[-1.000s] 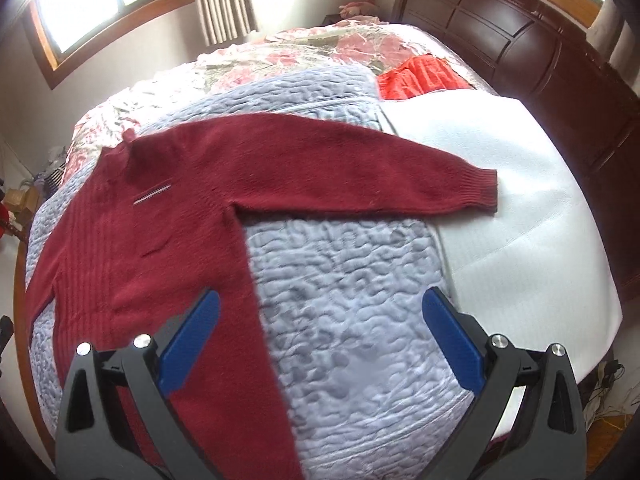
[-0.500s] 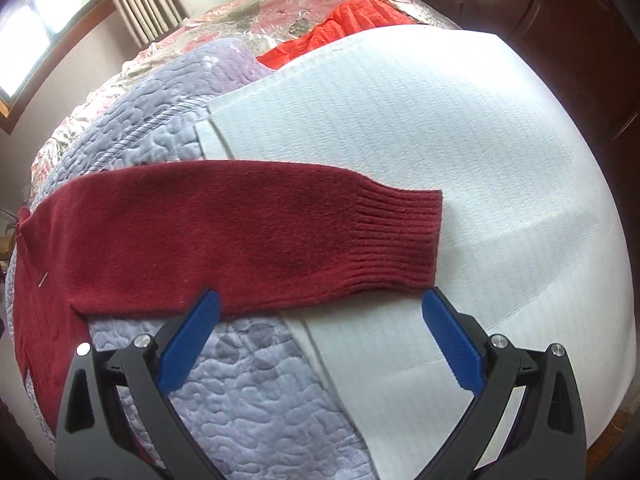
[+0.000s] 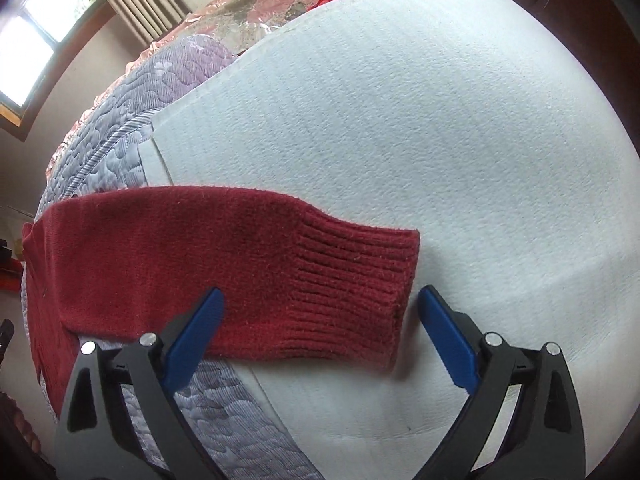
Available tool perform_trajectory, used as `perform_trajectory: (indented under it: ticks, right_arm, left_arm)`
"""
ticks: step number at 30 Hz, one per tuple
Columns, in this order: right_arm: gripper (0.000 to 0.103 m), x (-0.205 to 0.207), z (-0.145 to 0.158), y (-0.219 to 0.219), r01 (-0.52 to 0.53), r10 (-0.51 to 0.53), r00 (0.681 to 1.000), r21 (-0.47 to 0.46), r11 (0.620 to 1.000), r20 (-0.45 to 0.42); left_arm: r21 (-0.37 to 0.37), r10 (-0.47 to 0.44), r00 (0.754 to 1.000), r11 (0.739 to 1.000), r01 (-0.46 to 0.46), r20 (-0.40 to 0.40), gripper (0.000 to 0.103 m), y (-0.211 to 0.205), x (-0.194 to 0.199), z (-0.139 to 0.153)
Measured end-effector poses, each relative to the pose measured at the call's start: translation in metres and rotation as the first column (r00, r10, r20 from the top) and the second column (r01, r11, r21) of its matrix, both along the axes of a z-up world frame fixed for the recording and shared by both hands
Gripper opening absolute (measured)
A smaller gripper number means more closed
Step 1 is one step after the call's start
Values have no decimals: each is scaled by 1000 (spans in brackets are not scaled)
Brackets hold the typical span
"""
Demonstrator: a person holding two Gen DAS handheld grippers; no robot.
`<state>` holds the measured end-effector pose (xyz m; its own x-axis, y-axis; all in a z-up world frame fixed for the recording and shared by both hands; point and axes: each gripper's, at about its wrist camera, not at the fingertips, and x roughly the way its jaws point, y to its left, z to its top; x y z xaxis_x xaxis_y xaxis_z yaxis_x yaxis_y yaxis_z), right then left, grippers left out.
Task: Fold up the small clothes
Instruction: 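Move the right tool to the sweater sleeve cuff and grasp it, then carry the held sleeve across the sweater body with the right tool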
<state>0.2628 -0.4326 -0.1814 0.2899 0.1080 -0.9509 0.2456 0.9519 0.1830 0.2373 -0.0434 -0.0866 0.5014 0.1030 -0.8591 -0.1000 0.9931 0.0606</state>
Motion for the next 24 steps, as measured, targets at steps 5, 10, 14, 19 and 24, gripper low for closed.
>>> perform_trajectory:
  ticks: [5,10,14,19,24]
  right_arm:
    - [51,2,3,-2,-31,32,999,-70,997,8]
    - [8,-3,5,-4,-38,38,999,-24,999,2]
    - [8,-14,34,4,-34,34,996,0,999,83]
    - [8,3,75,63,-161,163,974,-28,987,160]
    - [8,24,91,170,-355,355,914,-40,934,197]
  left_arm:
    - [11,17,1000,1000,-17,-10,99,10,-4,-3]
    - [21,37,999,999,-36,-20,99,27,-8,-6]
    - [33,58,998,998,-57,-17,99,48,-12,-5]
    - [25,115,993,993,-114,-24,99,87,-12,-6]
    - [12,161,986,987,-160,-33,99,130,-14,-9]
